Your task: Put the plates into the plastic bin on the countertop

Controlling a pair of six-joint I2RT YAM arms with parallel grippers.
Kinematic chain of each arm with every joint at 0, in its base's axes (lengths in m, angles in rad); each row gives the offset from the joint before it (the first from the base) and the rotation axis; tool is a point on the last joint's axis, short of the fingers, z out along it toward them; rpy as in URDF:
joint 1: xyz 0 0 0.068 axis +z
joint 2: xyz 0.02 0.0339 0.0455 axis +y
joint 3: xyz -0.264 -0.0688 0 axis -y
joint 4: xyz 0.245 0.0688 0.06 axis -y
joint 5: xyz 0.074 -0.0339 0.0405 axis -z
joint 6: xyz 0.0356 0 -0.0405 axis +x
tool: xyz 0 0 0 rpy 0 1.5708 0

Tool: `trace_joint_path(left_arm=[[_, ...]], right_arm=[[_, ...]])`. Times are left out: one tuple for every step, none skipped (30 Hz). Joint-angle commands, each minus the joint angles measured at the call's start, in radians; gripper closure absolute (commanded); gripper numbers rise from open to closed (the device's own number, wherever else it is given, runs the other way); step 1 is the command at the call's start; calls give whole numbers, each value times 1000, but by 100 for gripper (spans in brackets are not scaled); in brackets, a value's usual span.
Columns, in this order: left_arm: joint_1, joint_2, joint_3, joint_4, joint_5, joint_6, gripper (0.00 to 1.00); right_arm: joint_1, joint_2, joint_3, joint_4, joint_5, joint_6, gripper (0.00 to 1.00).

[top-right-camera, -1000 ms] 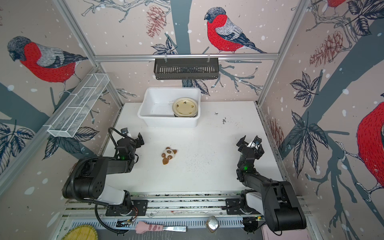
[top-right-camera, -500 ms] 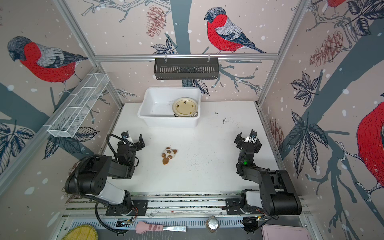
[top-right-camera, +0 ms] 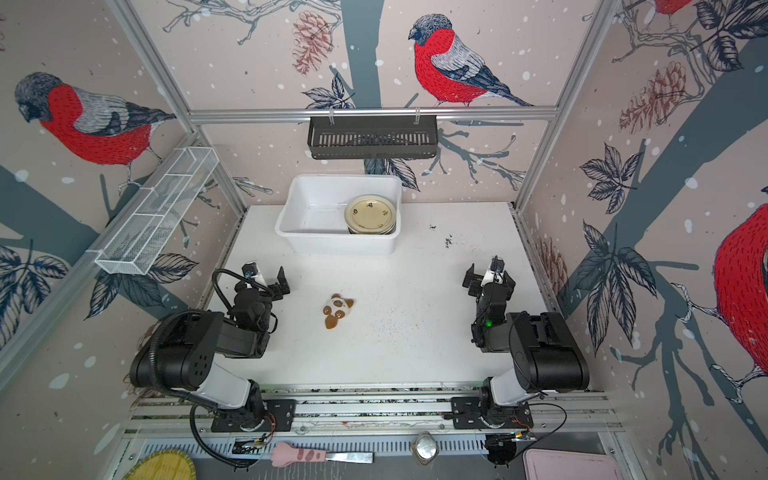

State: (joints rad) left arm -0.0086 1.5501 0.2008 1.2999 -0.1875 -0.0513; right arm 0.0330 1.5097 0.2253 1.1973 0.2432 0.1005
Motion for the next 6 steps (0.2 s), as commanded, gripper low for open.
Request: trace_joint_path(left_arm=[[-4,5,21,22,21,28,2],[-8,5,25,19,21,34,2],[-8,5,22,25,21,35,2],[-9,4,19,28,24,36,2],[-11,4,18,30,35,42,2],[-11,3,24,18,62,52,2]], right_arm=[[1,-4,3,22,-10,-12,1],[1,-5,4,19,-11,-11,1],[1,-3,5,21,-10,-12,1],[1,-3,6,21,-10,-12,1],[1,-4,5,19,-11,-10,1],[1,-3,5,20,-12,-11,1]])
